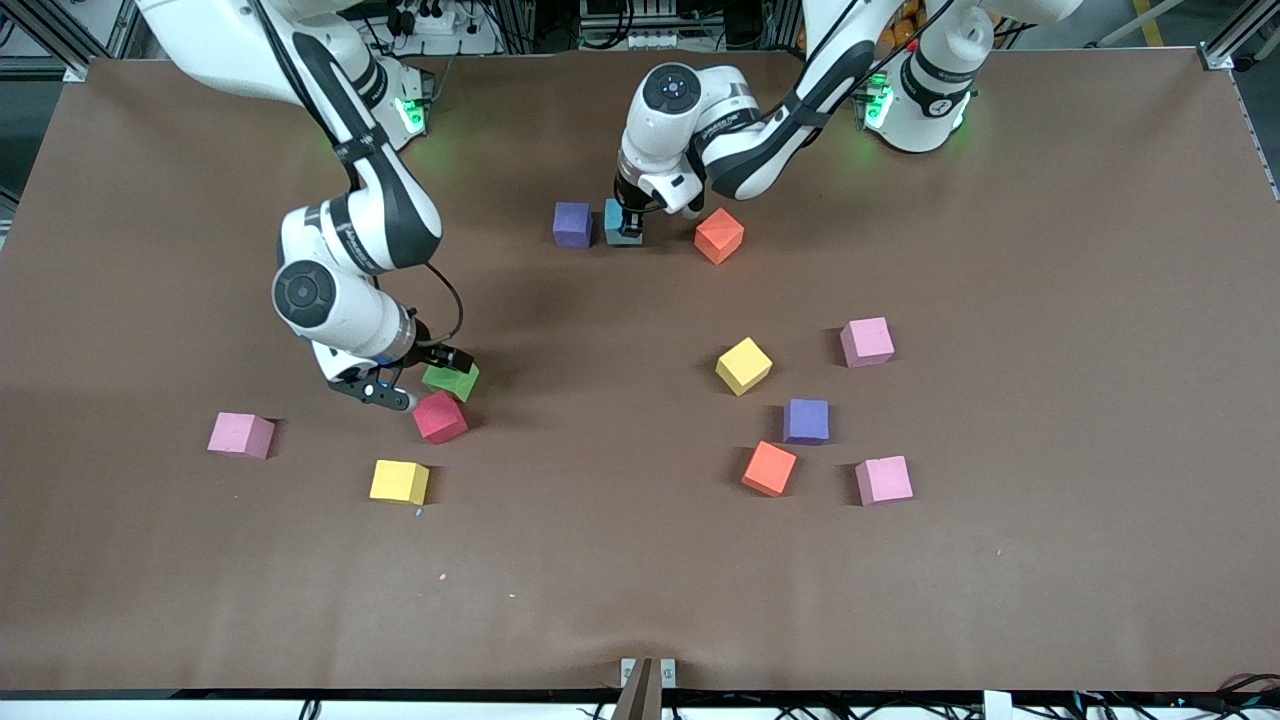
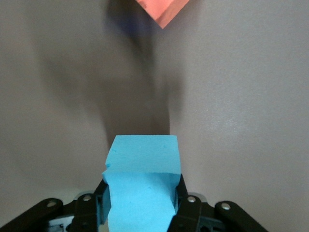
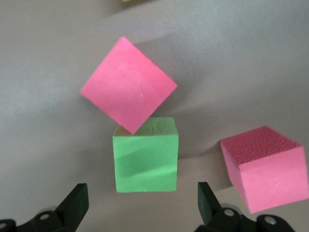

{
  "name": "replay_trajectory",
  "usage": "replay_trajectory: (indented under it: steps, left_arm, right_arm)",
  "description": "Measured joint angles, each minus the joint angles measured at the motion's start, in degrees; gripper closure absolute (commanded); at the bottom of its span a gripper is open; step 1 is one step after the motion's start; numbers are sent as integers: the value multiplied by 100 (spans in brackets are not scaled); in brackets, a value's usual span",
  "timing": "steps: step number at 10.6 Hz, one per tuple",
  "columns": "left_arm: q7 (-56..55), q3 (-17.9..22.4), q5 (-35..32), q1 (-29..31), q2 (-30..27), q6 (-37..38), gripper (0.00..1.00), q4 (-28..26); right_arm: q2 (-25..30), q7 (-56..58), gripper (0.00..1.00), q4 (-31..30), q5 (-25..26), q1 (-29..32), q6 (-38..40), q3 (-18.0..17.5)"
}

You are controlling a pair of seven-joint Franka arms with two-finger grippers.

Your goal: Arrange 11 blocks into digit 3

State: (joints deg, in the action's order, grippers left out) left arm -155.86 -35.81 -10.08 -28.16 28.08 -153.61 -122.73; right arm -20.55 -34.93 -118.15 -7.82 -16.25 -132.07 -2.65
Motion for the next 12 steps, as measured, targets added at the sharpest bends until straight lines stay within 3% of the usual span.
replay_trajectory:
  steps: [7, 8, 9, 10, 11, 12]
  left_arm:
    - [0, 129, -159, -253, 248, -84, 100, 157]
    - [0, 215, -170, -316, 277, -88, 100, 218]
    - [0, 272, -173, -359, 309, -89, 100, 280]
    - [0, 295, -174, -381, 350, -89, 100, 342]
    - [0, 304, -175, -393, 389, -90, 100, 397]
    - [0, 305, -175, -399, 411, -90, 100, 437]
  right_arm:
    - [-587, -264, 0, 58, -2, 17, -497, 33]
    - [-687, -266, 16, 58, -2, 17, -596, 33]
    - [-763, -266, 53, 59, -2, 17, -679, 33]
    - [-798, -266, 78, 63, -2, 16, -705, 31]
    - [-804, -264, 89, 68, -2, 13, -709, 27]
    - [-804, -259, 90, 80, -2, 6, -708, 21]
